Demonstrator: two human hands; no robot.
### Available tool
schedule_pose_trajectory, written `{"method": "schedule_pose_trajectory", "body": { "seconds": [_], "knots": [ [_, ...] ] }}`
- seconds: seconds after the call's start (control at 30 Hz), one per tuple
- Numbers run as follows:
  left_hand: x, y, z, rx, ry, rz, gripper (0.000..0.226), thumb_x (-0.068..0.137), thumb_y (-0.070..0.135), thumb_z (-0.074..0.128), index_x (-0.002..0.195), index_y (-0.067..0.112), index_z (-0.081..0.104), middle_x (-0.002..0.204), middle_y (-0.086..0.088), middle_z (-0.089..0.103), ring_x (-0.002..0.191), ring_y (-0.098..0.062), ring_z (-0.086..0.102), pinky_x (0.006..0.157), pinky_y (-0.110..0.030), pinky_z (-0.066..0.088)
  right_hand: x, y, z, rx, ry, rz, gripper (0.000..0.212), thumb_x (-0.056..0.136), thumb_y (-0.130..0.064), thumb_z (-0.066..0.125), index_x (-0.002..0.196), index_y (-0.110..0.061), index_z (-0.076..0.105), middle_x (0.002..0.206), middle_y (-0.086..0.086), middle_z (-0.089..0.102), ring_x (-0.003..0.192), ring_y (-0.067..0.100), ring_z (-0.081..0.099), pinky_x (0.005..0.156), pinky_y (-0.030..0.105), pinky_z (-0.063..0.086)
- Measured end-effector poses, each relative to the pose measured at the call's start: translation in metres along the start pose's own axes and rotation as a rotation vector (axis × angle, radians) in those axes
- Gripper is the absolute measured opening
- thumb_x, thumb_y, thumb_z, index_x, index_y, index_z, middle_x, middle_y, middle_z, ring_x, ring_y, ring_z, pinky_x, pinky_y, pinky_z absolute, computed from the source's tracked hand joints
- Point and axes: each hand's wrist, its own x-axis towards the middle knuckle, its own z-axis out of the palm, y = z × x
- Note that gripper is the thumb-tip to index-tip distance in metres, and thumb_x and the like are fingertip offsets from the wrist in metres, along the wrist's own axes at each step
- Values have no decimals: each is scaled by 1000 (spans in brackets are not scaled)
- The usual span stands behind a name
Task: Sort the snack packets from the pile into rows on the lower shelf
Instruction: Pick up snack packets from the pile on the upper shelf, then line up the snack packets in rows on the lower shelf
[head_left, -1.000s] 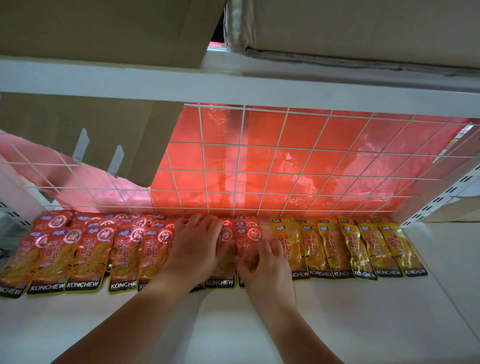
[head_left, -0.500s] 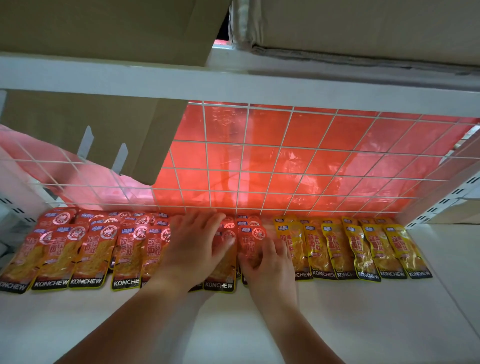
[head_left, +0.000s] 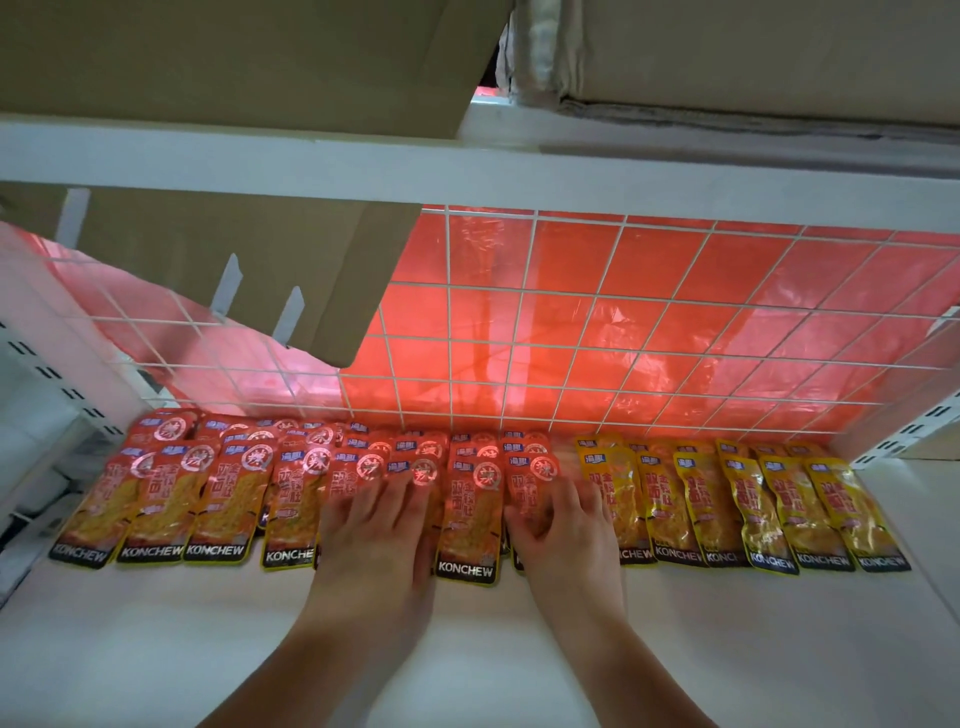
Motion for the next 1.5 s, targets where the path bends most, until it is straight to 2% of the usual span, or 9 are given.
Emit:
{"method": "schedule_pose_trajectory", "body": {
  "seconds": [0.3, 0.4, 0.5, 0.77, 0.9, 1.03, 1.27, 1.4, 1.5],
  "knots": [
    [0, 2, -7, -49, -71, 7, 52, 90, 33, 48, 139, 22, 61, 145, 4, 53, 137, -25, 47, 113, -53, 30, 0, 0, 0, -3, -6, 1, 44, 85, -64, 58, 105, -25, 54, 105, -5, 51, 95, 20, 52, 80, 40, 52],
    [-1, 6, -14, -67, -122, 28, 57, 92, 47, 54, 147, 36, 51, 151, 3, 48, 139, -30, 44, 112, -54, 29, 0, -1, 0, -13, -7, 5, 46, 86, -63, 59, 108, -24, 55, 107, -4, 52, 96, 21, 53, 80, 41, 53],
    [1, 14, -16, -36, -196, 92, 64, 88, 64, 57, 149, 48, 45, 158, -2, 45, 141, -40, 43, 111, -62, 31, 1, 0, 0, -5, -4, -1, 43, 87, -60, 63, 108, -24, 55, 106, -4, 52, 95, 22, 53, 79, 39, 51],
    [12, 29, -14, 14, -244, 35, 63, 86, 72, 54, 143, 45, 54, 155, -7, 51, 135, -46, 48, 106, -68, 34, 0, 0, 0, 14, 3, -14, 38, 88, -57, 66, 111, -29, 56, 105, -6, 50, 91, 20, 50, 74, 35, 46],
    [10, 30, -10, -8, -220, 22, 64, 85, 71, 56, 143, 46, 52, 153, -8, 51, 136, -45, 46, 108, -69, 32, -1, -1, -2, 30, 10, -33, 30, 87, -55, 66, 94, -33, 48, 94, -7, 44, 83, 20, 48, 68, 36, 48],
    [10, 28, -10, -13, -217, 21, 62, 86, 71, 54, 142, 45, 53, 151, -10, 52, 135, -45, 48, 106, -69, 35, -3, 0, -1, 56, 30, -45, 28, 87, -53, 68, 96, -34, 49, 97, -7, 41, 79, 19, 49, 65, 34, 49],
    [17, 35, -34, -136, -158, 4, 58, 87, 64, 56, 140, 41, 59, 146, 1, 56, 133, -33, 51, 104, -60, 40, -7, -4, -10, 115, 83, -50, 22, 88, -41, 73, 103, -30, 59, 104, -8, 43, 97, 20, 47, 77, 36, 48],
    [27, 39, -62, -364, -98, -28, 58, 89, 59, 50, 141, 37, 59, 134, 10, 62, 121, -18, 55, 101, -43, 45, -6, -17, -32, 131, 94, -66, 29, 89, -36, 73, 113, -23, 65, 105, -5, 52, 99, 20, 51, 81, 38, 47],
    [41, 40, -90, -491, -36, 19, 50, 93, 53, 52, 136, 32, 64, 128, 14, 66, 118, -11, 58, 99, -35, 47, 0, -36, -59, 207, 128, -131, 21, 90, -33, 71, 104, -19, 66, 99, -7, 55, 94, 16, 54, 80, 34, 47]
  ]
}}
